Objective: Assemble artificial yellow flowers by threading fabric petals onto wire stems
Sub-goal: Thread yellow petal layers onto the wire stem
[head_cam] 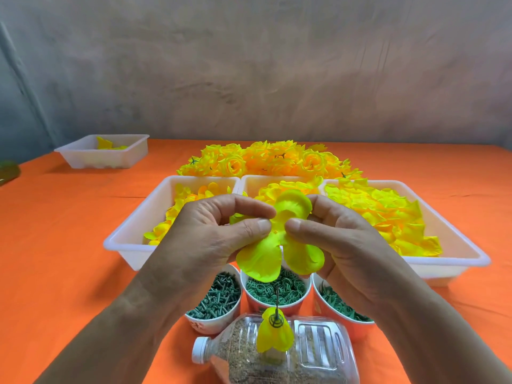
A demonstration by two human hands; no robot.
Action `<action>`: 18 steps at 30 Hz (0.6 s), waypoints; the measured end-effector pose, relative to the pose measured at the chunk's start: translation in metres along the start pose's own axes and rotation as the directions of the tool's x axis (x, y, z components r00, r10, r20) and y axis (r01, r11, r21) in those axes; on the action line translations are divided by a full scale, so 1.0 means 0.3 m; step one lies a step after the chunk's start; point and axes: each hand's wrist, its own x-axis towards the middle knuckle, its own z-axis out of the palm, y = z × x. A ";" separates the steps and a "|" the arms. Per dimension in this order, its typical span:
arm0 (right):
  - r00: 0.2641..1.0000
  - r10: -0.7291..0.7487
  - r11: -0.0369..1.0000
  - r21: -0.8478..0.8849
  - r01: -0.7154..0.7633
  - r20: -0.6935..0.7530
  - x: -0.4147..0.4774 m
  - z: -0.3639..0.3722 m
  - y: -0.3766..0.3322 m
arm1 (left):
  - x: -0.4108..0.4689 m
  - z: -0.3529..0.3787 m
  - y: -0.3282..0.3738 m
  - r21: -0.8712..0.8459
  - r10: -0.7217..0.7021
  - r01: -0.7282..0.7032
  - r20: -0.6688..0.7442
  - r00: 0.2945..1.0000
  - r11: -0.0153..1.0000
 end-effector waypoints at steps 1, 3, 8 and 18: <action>1.000 0.013 1.000 0.002 -0.013 -0.002 -0.009 0.001 0.007 | -0.010 -0.001 -0.003 0.021 -0.016 0.016 0.001 1.000 1.000; 0.999 0.037 0.999 0.030 -0.038 0.004 -0.029 0.005 0.020 | -0.031 -0.003 -0.017 0.048 -0.056 0.057 -0.011 0.998 0.997; 0.995 0.098 0.989 0.107 -0.099 0.008 -0.069 0.012 0.048 | -0.080 -0.002 -0.053 0.008 -0.146 0.146 0.008 0.989 0.989; 0.984 0.176 0.984 0.045 -0.175 -0.022 -0.085 0.005 0.085 | -0.099 0.017 -0.081 -0.084 -0.234 0.235 0.023 0.972 0.968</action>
